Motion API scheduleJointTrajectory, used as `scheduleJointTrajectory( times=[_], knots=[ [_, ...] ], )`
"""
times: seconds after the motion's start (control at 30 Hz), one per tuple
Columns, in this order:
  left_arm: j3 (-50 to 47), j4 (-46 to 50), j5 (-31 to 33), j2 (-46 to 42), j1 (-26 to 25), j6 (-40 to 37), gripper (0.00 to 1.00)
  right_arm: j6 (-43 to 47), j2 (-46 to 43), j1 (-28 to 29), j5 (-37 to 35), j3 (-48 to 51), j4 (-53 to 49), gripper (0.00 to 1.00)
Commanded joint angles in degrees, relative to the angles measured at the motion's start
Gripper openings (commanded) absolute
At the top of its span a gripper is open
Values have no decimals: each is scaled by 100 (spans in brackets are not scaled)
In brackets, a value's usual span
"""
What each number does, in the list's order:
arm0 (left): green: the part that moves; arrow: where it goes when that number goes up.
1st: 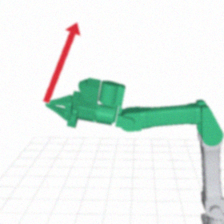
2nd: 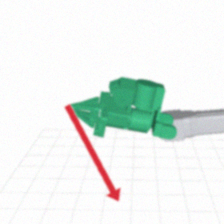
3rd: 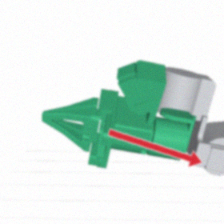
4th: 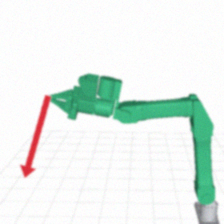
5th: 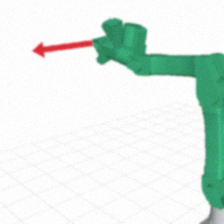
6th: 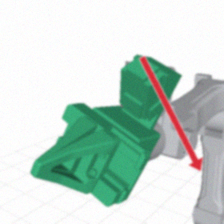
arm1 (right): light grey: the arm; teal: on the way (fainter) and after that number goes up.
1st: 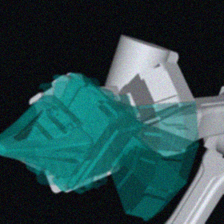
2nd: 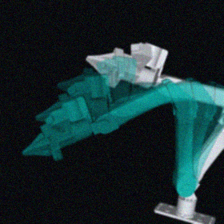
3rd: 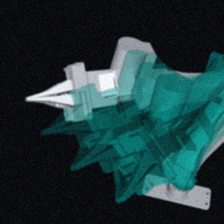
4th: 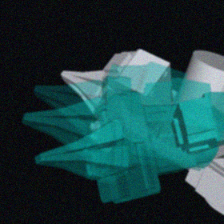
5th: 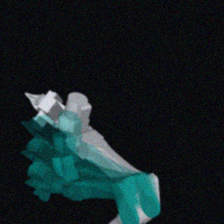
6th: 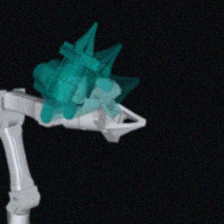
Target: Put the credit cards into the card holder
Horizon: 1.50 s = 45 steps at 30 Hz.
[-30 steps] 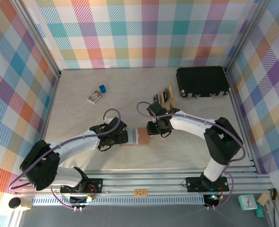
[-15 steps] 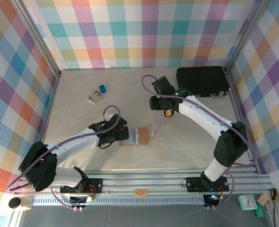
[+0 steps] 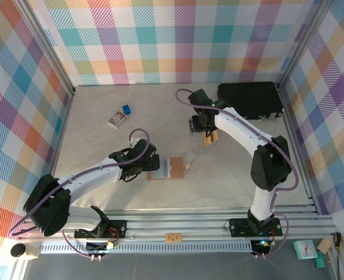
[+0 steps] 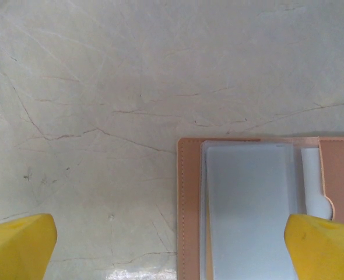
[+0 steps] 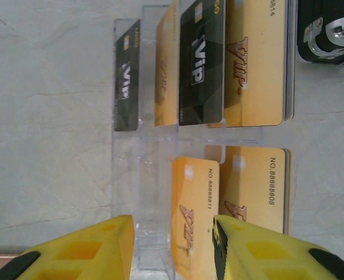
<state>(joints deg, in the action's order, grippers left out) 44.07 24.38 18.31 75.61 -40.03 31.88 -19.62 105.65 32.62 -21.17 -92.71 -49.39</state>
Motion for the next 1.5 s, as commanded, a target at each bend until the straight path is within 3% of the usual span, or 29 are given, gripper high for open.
scheduleJointTrajectory(
  times=[0.0,0.43,0.83,1.47],
  knots=[
    [-57,-134,195,-174,91,-146,100,31,239,10,-289,-210,-403,41],
    [-162,-162,205,-207,154,-272,100,-60,779,-45,-587,-389,-572,40],
    [-173,-170,99,-157,215,-235,100,-60,888,-54,-241,-299,-476,39],
    [-153,-118,6,-99,224,-191,100,-134,580,-193,95,-206,-361,26]
  ],
)
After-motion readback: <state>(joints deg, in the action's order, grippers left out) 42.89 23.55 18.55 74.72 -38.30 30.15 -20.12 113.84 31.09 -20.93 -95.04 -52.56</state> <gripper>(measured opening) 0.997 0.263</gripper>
